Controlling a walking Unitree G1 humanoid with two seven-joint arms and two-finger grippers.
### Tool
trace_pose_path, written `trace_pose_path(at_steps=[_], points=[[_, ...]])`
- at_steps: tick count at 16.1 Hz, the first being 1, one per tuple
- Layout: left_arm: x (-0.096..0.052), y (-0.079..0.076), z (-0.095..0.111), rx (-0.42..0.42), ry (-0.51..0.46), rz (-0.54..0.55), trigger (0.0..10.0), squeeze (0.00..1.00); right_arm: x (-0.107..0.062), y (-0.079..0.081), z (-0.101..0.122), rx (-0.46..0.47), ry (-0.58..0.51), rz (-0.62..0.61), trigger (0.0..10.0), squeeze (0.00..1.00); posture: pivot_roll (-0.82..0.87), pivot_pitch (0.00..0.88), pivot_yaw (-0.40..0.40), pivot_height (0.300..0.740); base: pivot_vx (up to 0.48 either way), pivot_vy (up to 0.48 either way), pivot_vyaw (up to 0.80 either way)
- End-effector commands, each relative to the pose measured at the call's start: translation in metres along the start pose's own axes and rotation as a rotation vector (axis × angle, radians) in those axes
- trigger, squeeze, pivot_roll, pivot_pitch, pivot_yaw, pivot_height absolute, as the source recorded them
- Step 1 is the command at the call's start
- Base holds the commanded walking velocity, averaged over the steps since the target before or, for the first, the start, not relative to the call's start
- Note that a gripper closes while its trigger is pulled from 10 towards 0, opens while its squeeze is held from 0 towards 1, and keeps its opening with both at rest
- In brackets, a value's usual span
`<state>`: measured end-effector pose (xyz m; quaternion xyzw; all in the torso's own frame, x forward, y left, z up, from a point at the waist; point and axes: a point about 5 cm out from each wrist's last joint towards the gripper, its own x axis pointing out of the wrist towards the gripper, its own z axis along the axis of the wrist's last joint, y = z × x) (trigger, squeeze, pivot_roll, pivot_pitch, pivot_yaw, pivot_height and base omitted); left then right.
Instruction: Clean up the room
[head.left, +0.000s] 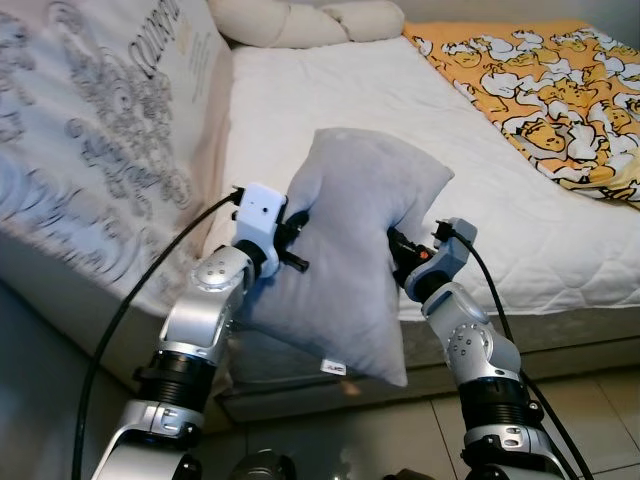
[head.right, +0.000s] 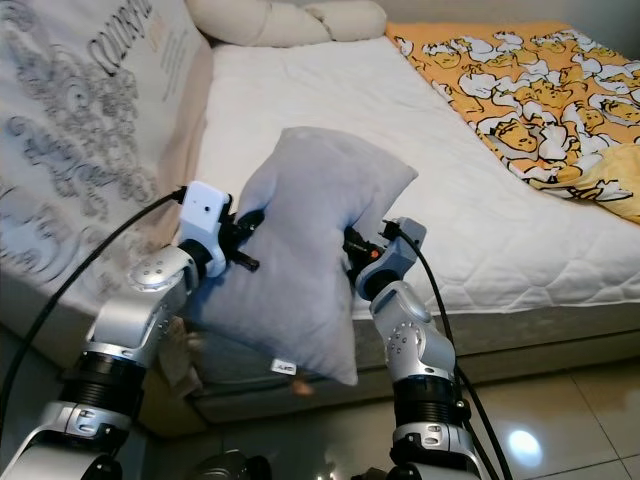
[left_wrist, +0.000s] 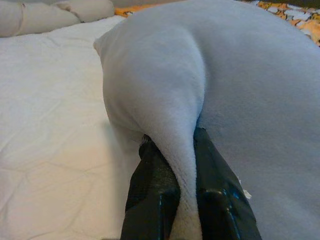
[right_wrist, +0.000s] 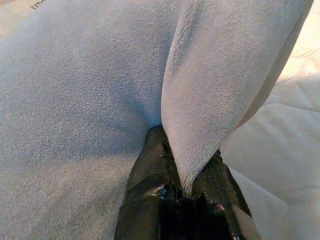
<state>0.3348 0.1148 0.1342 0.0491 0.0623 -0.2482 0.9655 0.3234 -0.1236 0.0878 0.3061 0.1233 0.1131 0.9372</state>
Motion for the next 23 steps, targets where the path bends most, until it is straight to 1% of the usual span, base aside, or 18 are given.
trace_pose_path(at_steps=[1,4,6,19,20,23], points=[[0.0027,0.0011,0.0126,0.024,-0.050,0.001,10.0,0.00,0.0038,0.0071,0.0106,-0.020,-0.040,0.026,10.0,0.00,0.02,0.000,0.002,0.740,0.000,0.000,0.00],[0.0025,0.0018,0.0127,0.028,-0.052,0.007,10.0,0.00,0.0047,0.0083,0.0102,-0.046,-0.035,0.027,10.0,0.00,0.02,0.000,0.001,0.740,0.000,0.000,0.00],[0.0026,0.0025,0.0126,0.028,-0.052,0.014,10.0,0.00,0.0050,0.0087,0.0106,-0.049,-0.035,0.030,10.0,0.00,0.02,0.000,0.001,0.740,0.000,0.000,0.68],[0.0042,0.0030,0.0113,0.036,-0.047,0.021,10.0,0.00,0.0054,0.0046,0.0095,-0.053,-0.035,-0.002,10.0,0.00,0.01,0.000,0.009,0.740,0.000,0.000,0.00],[0.0041,0.0035,0.0113,0.034,-0.048,0.026,10.0,0.00,0.0055,0.0046,0.0096,-0.054,-0.033,0.000,10.0,0.00,0.01,0.000,0.009,0.740,0.255,0.000,0.00],[0.0038,0.0046,0.0110,0.031,-0.049,0.036,10.0,0.00,0.0062,0.0043,0.0103,-0.061,-0.025,0.003,10.0,0.00,0.02,0.000,0.005,0.740,0.270,0.000,0.75]])
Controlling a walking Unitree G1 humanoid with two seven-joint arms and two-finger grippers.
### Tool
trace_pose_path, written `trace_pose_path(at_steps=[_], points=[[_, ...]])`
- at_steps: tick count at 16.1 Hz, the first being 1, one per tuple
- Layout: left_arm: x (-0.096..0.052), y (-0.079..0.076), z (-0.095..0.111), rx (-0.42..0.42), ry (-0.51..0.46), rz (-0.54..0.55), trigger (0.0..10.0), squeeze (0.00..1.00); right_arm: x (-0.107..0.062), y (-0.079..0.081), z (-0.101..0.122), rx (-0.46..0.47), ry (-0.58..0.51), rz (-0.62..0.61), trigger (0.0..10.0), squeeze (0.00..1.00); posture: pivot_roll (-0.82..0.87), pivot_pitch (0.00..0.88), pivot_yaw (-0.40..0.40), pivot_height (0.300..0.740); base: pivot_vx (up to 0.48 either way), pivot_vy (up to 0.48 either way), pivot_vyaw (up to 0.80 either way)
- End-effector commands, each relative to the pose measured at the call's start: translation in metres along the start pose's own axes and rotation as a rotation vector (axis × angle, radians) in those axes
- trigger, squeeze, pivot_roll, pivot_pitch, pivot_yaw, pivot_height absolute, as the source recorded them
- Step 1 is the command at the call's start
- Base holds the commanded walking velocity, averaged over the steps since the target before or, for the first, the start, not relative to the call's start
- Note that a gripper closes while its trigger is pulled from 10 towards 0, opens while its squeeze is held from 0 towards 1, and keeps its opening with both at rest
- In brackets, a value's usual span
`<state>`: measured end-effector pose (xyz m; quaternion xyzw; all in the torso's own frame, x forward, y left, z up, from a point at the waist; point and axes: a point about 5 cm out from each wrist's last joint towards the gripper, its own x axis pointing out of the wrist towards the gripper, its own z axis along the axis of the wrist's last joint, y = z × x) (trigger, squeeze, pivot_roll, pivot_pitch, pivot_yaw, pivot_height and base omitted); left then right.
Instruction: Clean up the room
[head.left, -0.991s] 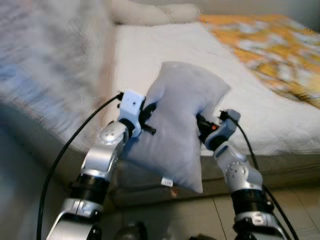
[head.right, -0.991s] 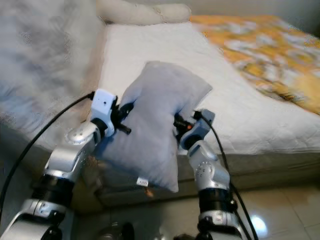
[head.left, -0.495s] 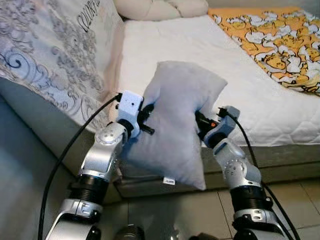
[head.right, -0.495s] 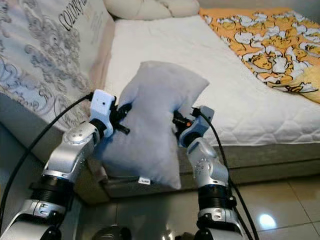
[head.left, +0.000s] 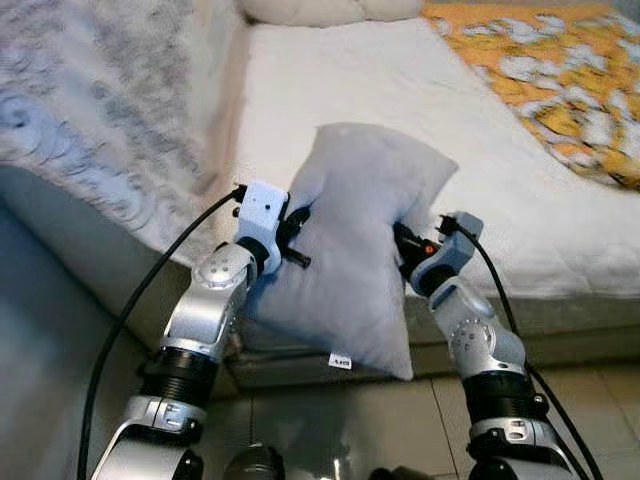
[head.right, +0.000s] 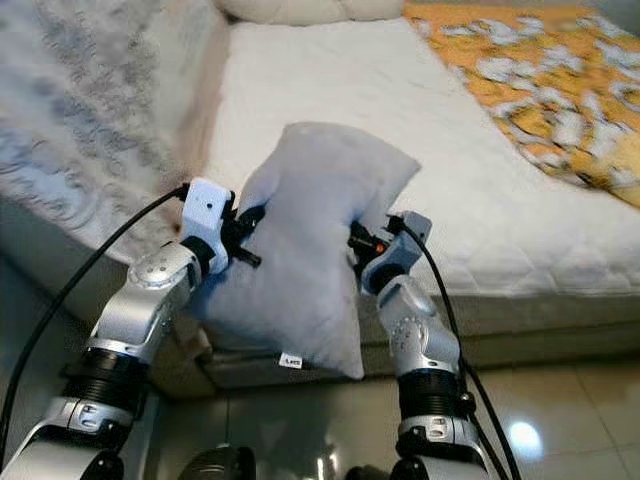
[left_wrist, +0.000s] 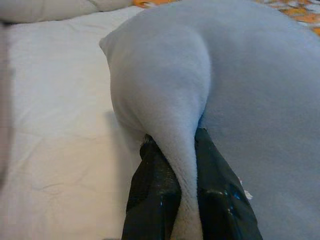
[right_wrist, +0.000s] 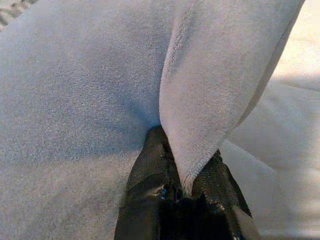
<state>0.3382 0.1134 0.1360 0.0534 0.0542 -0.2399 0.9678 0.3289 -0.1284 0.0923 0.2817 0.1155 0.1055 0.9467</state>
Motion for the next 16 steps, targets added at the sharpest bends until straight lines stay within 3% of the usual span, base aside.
trace_pose_path(at_steps=[1,16], points=[[0.0004,0.0044,0.0083,0.020,-0.036,0.021,10.0,0.00,0.0034,0.0065,0.0030,-0.014,-0.010,0.023,10.0,0.00,0.02,0.000,0.001,0.740,0.281,0.000,0.80],[0.0018,0.0100,0.0090,0.017,-0.034,0.053,10.0,0.00,0.0051,0.0016,0.0066,-0.066,-0.015,0.007,10.0,0.00,0.01,0.000,0.015,0.740,0.325,0.000,0.00]])
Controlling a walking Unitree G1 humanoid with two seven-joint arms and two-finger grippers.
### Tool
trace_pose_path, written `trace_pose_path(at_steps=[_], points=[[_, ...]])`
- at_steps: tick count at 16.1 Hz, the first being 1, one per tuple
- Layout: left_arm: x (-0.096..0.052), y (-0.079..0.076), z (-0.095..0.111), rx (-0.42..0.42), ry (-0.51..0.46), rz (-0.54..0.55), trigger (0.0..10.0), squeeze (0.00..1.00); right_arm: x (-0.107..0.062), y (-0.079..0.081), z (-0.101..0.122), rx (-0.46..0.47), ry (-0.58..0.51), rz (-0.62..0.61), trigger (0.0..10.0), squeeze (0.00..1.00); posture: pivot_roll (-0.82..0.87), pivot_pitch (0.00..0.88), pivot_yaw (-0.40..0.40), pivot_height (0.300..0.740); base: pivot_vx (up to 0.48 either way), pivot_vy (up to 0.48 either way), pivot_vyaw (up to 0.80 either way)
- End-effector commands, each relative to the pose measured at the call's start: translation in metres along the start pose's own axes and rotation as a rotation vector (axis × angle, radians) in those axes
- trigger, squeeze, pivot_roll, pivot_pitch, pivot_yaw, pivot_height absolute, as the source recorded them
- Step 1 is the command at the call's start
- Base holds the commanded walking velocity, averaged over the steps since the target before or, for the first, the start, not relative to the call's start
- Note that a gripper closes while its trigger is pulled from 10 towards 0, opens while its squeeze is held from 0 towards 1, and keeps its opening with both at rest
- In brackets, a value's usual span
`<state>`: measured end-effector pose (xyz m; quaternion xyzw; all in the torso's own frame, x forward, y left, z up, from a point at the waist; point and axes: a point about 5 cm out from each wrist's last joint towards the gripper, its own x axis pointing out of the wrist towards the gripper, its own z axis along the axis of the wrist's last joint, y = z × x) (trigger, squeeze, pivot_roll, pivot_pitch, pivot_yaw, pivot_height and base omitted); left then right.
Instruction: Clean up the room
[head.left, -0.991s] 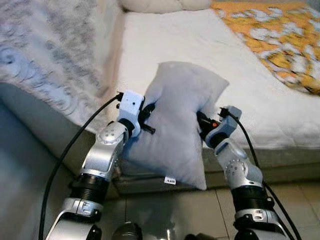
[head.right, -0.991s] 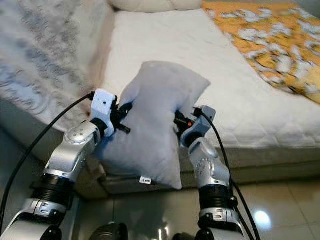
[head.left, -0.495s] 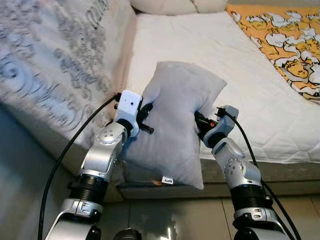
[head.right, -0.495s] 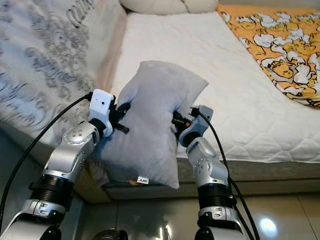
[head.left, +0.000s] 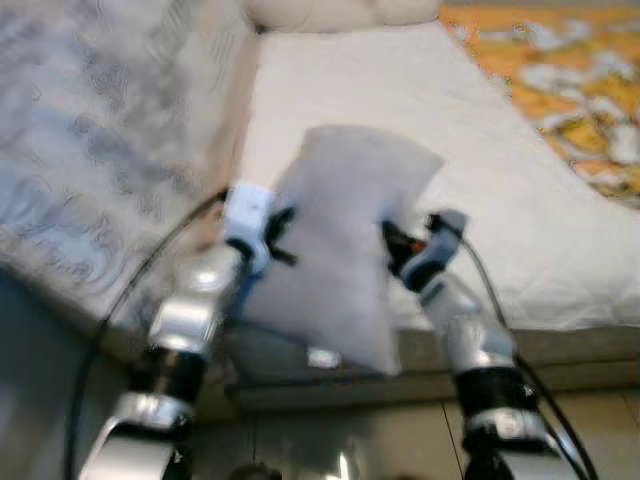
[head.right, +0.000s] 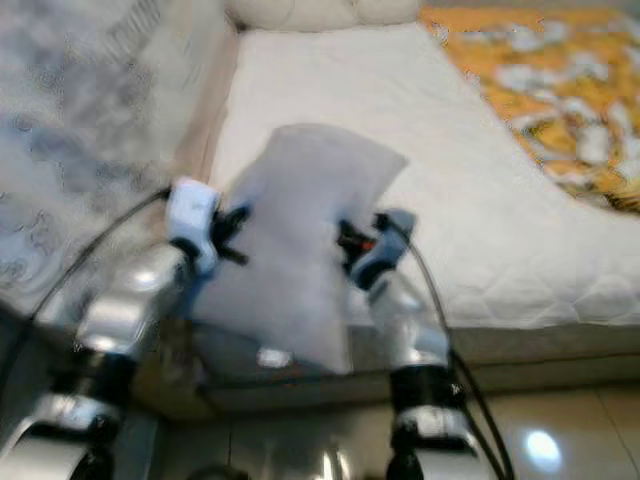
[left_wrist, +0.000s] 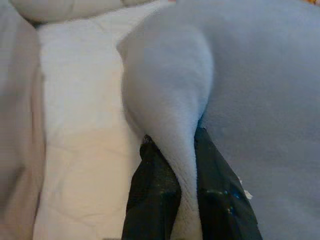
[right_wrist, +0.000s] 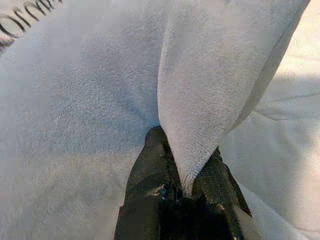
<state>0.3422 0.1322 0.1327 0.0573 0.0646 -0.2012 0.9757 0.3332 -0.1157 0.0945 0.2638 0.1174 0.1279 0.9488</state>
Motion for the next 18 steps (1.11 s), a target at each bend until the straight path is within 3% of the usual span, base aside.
trace_pose_path(at_steps=[1,6,9,18], points=[[0.0059,-0.0075,0.0149,0.017,-0.060,-0.019,10.0,0.00,-0.0019,-0.0086,0.0091,-0.026,-0.032,-0.027,10.0,0.00,0.01,0.000,0.015,0.740,0.379,0.000,0.00],[0.0074,-0.0058,0.0162,0.019,-0.064,-0.012,10.0,0.00,0.0000,-0.0075,0.0089,-0.034,-0.023,-0.018,10.0,0.00,0.01,0.000,0.015,0.740,0.379,0.000,0.00],[0.0078,-0.0057,0.0164,0.022,-0.064,-0.011,10.0,0.00,0.0012,-0.0055,0.0080,-0.043,-0.014,-0.001,10.0,0.00,0.01,0.000,0.015,0.740,0.382,0.000,0.80],[0.0082,-0.0057,0.0159,0.025,-0.062,-0.017,10.0,0.00,0.0013,-0.0079,0.0066,-0.042,-0.025,-0.027,10.0,0.00,0.01,0.000,0.021,0.740,0.381,0.000,0.00]])
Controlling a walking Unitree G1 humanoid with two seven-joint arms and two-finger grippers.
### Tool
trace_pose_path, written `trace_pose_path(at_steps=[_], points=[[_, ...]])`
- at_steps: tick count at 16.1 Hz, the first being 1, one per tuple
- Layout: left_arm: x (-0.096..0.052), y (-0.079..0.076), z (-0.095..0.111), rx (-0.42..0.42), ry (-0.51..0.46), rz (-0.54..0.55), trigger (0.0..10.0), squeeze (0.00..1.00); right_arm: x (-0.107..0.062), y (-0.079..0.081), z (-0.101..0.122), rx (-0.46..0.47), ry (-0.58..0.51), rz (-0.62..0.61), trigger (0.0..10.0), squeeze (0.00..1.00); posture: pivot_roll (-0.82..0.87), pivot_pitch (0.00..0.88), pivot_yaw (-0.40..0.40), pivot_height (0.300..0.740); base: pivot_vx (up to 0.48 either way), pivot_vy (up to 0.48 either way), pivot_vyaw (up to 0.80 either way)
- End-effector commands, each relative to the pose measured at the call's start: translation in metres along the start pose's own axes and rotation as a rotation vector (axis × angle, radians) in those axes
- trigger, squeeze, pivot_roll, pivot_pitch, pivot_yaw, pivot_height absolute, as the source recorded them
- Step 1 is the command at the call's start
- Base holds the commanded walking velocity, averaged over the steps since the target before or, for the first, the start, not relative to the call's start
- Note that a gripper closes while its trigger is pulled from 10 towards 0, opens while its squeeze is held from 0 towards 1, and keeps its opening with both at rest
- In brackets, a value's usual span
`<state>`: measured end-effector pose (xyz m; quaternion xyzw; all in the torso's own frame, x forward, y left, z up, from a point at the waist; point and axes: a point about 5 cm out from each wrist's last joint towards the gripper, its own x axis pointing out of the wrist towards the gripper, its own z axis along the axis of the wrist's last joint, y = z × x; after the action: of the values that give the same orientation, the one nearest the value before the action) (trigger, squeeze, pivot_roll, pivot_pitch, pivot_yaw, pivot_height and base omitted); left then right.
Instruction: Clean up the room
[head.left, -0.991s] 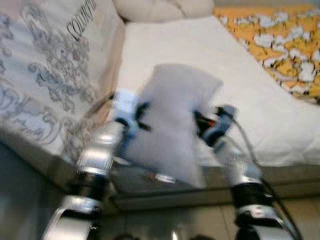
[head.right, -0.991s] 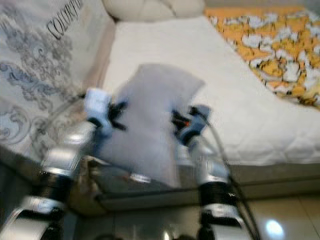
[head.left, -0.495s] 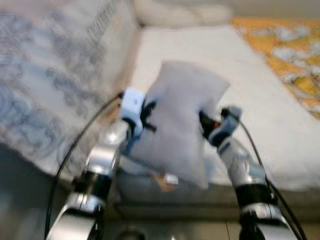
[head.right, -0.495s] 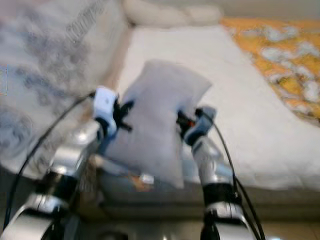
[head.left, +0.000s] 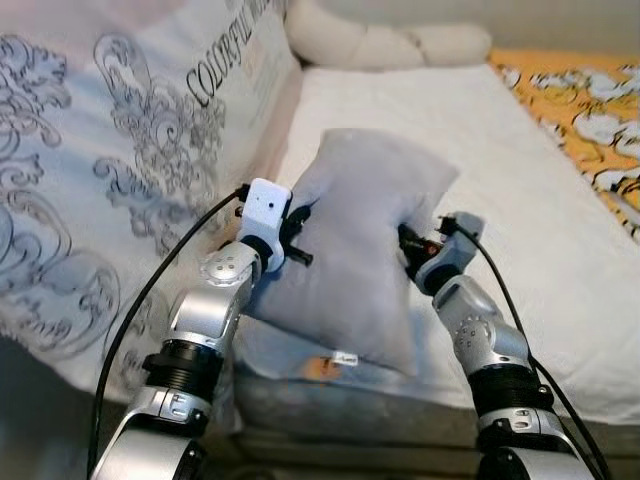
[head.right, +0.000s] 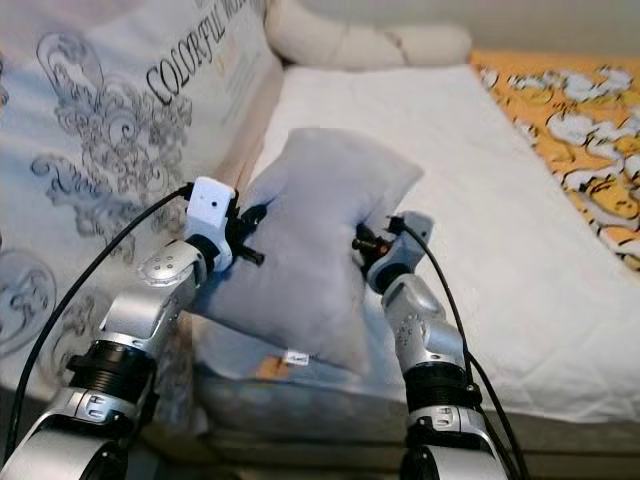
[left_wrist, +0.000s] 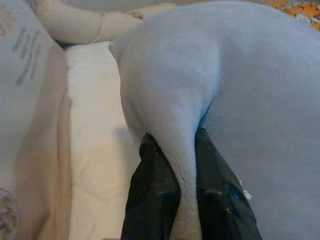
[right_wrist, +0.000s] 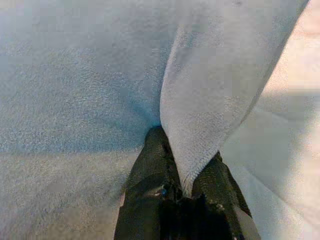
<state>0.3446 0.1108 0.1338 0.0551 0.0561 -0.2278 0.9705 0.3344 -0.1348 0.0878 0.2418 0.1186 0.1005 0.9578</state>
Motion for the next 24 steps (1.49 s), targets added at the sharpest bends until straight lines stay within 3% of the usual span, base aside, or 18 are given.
trace_pose_path(at_steps=[1,12,13,14,15,18,21,23,24], points=[[-0.003,0.013,0.011,0.022,-0.042,0.035,10.0,0.00,0.004,0.012,0.003,-0.004,-0.017,0.032,10.0,0.00,0.01,0.000,0.021,0.740,0.382,0.000,0.00],[-0.002,0.008,0.008,0.022,-0.030,0.027,10.0,0.00,0.001,0.007,0.001,0.033,-0.013,0.013,10.0,0.00,0.00,0.000,0.026,0.740,0.341,0.000,0.00],[-0.001,0.007,0.007,0.039,-0.021,0.028,10.0,0.00,0.001,0.004,0.000,0.049,-0.008,-0.011,10.0,0.06,0.00,0.000,0.026,0.740,0.000,0.000,0.00],[-0.001,0.005,0.006,0.050,-0.017,0.022,10.0,0.00,0.000,-0.002,-0.001,0.067,-0.014,-0.051,10.0,0.91,0.00,0.000,0.025,0.740,0.000,0.000,0.00],[-0.001,0.004,0.004,0.059,-0.010,0.021,10.0,0.00,-0.001,-0.010,-0.002,0.065,-0.014,-0.107,10.0,1.00,0.00,0.000,0.023,0.740,0.000,0.000,0.00],[0.005,0.005,-0.005,0.143,0.052,0.011,10.0,0.00,-0.007,-0.029,-0.008,-0.018,0.003,-0.214,10.0,1.00,0.00,0.000,0.018,0.740,0.000,0.000,0.00],[0.013,0.014,-0.008,0.220,0.087,0.063,10.0,0.00,-0.011,-0.041,-0.010,-0.027,-0.011,-0.270,10.0,1.00,0.00,0.000,0.019,0.740,0.000,0.000,0.00],[0.017,0.019,-0.005,0.249,0.087,0.103,10.0,0.00,-0.012,-0.042,-0.009,-0.038,-0.015,-0.248,10.0,1.00,-0.01,0.000,0.023,0.740,0.000,0.000,0.00],[0.020,0.028,0.002,0.294,0.076,0.147,10.0,0.00,-0.013,-0.036,-0.006,-0.056,-0.035,-0.166,10.0,1.00,-0.01,0.000,0.026,0.740,0.000,0.000,0.00]])
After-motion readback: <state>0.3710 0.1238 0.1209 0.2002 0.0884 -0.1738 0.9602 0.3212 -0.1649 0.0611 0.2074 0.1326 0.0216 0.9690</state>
